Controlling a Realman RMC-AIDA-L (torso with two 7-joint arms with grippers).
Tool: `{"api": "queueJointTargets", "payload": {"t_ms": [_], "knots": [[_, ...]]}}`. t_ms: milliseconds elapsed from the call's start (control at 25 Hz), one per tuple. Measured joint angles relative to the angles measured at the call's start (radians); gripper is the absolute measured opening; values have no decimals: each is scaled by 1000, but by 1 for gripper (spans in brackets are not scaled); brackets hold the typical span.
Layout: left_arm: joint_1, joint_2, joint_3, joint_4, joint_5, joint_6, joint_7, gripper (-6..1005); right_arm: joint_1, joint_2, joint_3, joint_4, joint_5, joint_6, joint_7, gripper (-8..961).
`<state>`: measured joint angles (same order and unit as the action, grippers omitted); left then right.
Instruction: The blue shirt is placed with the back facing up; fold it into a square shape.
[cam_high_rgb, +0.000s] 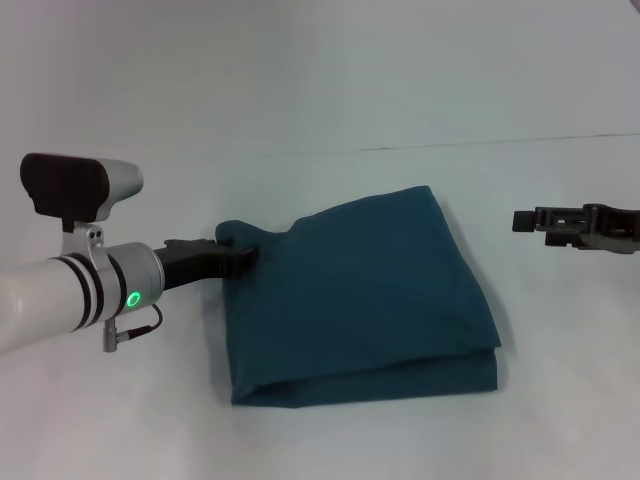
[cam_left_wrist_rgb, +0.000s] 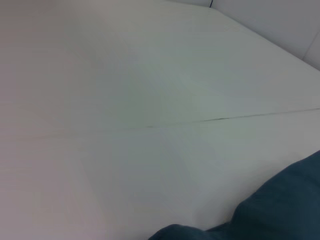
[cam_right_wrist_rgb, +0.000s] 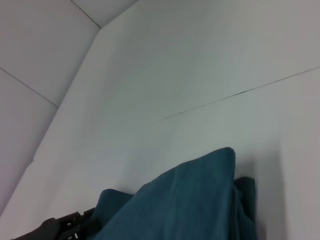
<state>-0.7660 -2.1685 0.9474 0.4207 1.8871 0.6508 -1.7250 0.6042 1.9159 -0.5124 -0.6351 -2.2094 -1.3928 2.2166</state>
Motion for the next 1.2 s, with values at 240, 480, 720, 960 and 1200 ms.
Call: {"api": "queueJointTargets", "payload": {"t_ms": [240, 480, 720, 960, 1200], "knots": [[-4, 1, 1, 0, 1, -8, 0, 282, -1, 0, 3, 0, 1, 0, 0, 899], [-10, 2, 3, 0, 1, -9, 0, 177, -4, 2, 8, 0, 1, 0, -1, 899], [-11, 3, 5, 7, -3, -9, 1, 82, -3, 7, 8, 0, 1, 0, -8, 900], [-2, 4, -1, 48, -6, -3, -5, 55, -8, 14, 20, 1, 1, 1, -16, 900], [-5, 8, 11, 60, 2, -2, -36, 60, -11, 21, 26, 6, 2, 7, -25, 900]]}}
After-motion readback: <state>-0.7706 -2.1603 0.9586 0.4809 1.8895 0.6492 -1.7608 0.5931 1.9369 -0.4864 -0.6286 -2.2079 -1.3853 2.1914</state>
